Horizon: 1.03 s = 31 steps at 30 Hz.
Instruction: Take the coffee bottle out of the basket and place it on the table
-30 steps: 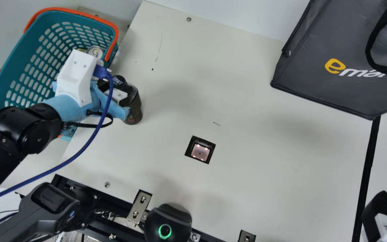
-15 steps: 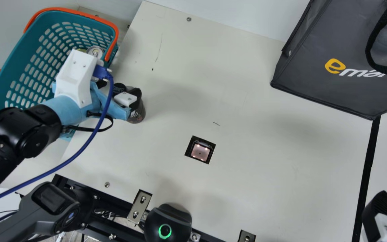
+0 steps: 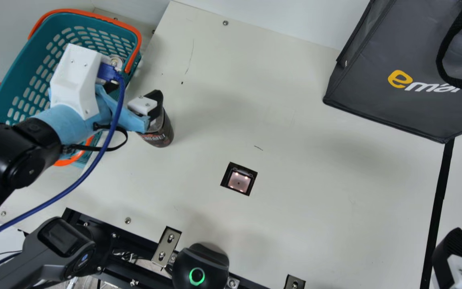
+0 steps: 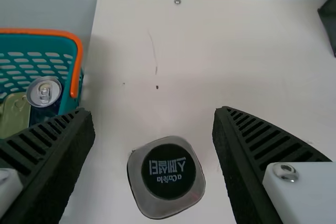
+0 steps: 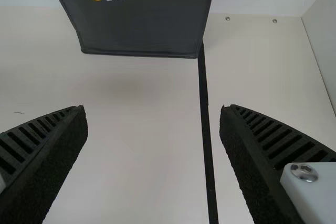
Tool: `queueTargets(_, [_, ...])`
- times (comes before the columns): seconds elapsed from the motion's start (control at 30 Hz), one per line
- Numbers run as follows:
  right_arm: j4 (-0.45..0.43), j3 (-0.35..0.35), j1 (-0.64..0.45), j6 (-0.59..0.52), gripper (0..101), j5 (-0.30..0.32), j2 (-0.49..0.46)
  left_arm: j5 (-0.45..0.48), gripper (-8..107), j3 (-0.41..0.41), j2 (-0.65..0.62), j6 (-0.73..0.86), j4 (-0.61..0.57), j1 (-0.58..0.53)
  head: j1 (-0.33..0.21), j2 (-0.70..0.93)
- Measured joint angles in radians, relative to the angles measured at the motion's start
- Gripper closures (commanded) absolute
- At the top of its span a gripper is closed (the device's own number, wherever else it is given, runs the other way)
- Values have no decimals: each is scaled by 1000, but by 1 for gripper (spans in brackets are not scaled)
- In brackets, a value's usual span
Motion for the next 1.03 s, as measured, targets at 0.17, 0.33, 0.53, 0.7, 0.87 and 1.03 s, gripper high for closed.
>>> queueTargets(0.17, [0, 0, 0, 0, 10, 0, 0, 10, 9, -27, -2, -9, 10, 15, 0, 0])
queueTargets(0.33, [0, 0, 0, 0, 10, 0, 0, 13, 9, -50, -2, -13, 14, 35, 0, 0])
queueTargets(0.53, [0, 0, 0, 0, 10, 0, 0, 15, 9, -78, 2, -13, 1, 60, 0, 0])
queueTargets(0.7, [0, 0, 0, 0, 10, 0, 0, 15, 9, -89, 3, -11, -8, 73, 0, 0])
queueTargets(0.87, [0, 0, 0, 0, 10, 0, 0, 15, 9, -89, 3, -11, -8, 73, 0, 0])
queueTargets(1.03, [0, 0, 0, 0, 10, 0, 0, 15, 9, -89, 3, -11, -8, 73, 0, 0])
